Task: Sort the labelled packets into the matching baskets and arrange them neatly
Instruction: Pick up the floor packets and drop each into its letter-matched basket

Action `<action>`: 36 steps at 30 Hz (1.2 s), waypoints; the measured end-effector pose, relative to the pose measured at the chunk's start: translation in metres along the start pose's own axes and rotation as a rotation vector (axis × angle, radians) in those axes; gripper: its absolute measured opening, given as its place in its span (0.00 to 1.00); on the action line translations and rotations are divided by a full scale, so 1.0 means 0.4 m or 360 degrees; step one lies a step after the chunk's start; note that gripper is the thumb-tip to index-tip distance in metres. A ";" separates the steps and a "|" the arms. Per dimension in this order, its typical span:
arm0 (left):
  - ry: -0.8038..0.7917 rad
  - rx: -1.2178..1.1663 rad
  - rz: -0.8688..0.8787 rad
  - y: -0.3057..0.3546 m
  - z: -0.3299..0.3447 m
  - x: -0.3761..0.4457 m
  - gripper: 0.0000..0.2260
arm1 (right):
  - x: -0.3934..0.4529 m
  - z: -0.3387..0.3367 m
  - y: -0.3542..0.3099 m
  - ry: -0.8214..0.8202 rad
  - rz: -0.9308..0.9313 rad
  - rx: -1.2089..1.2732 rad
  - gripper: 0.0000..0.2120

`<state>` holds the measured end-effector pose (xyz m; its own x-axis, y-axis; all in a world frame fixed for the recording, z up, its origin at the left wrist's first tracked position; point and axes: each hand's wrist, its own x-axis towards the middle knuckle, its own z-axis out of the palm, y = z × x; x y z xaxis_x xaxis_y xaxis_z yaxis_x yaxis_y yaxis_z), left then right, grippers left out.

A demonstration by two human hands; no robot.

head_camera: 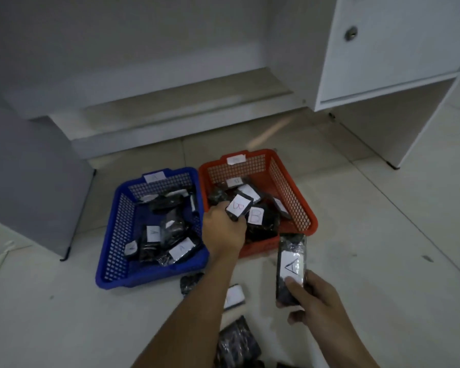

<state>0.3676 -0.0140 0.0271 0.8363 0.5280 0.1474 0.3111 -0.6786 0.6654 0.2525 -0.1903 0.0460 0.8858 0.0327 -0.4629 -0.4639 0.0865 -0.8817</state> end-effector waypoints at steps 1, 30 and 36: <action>-0.0037 0.0020 0.0003 -0.002 0.011 0.026 0.11 | 0.010 0.016 -0.009 0.0012 -0.0009 -0.0008 0.04; -0.0533 -0.0380 -0.0461 -0.614 -0.482 -0.263 0.06 | 0.247 0.661 0.013 -0.0128 -0.0154 -0.0958 0.08; -0.0727 -0.0319 -0.0439 -0.582 -0.429 -0.283 0.10 | 0.067 0.498 0.006 -0.0058 -0.0374 -0.1015 0.02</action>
<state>0.1231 0.1720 -0.0190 0.8604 0.3672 -0.3533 0.4912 -0.4131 0.7669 0.2772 0.0092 0.0499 0.9584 0.1195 -0.2592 -0.1652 -0.5082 -0.8453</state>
